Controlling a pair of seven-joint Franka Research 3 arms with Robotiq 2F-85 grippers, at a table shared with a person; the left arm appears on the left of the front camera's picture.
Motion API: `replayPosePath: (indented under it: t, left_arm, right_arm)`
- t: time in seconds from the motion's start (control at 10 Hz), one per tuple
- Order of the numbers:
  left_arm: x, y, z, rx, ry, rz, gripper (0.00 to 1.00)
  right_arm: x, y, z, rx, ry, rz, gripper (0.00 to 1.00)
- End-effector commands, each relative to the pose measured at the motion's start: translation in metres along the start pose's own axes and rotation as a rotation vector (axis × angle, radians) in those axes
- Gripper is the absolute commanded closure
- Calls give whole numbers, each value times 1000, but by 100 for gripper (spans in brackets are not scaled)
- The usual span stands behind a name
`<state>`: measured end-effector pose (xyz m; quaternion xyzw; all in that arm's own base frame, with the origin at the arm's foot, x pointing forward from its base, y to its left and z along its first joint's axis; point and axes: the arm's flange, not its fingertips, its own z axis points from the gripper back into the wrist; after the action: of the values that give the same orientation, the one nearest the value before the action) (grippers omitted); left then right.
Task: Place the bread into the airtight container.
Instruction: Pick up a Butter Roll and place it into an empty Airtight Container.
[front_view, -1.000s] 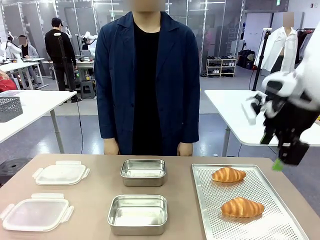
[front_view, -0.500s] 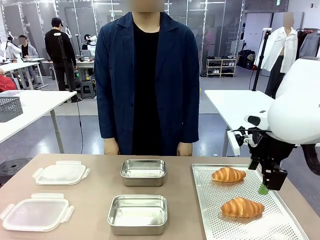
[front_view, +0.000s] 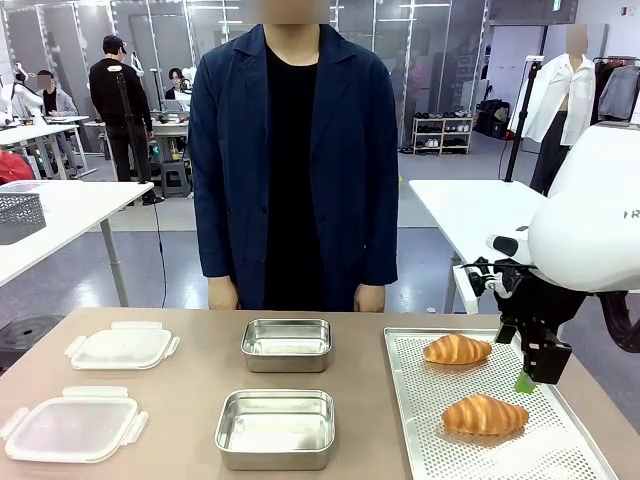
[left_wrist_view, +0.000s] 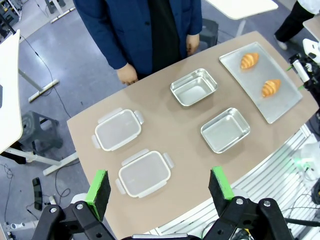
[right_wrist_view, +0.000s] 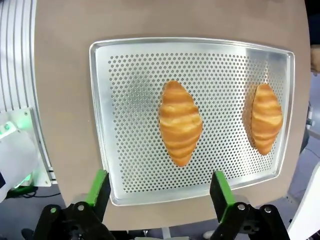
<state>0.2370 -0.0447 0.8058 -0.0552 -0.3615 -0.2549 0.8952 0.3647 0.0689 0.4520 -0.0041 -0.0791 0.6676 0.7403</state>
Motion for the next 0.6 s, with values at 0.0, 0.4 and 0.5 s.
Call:
replayPosePath:
  t: [0.0, 0.4, 0.5]
  left_arm:
    - [0, 0, 0, -7, -3, -3, 0]
    - [0, 0, 0, -7, -3, -3, 0]
    - [0, 0, 0, -7, -3, -3, 0]
  right_arm:
    - [-1, 1, 2, 2, -5, 7, 0]
    - [2, -2, -30, -49, 46, 3, 0]
    - [1, -5, -43, -39, 41, 3, 0]
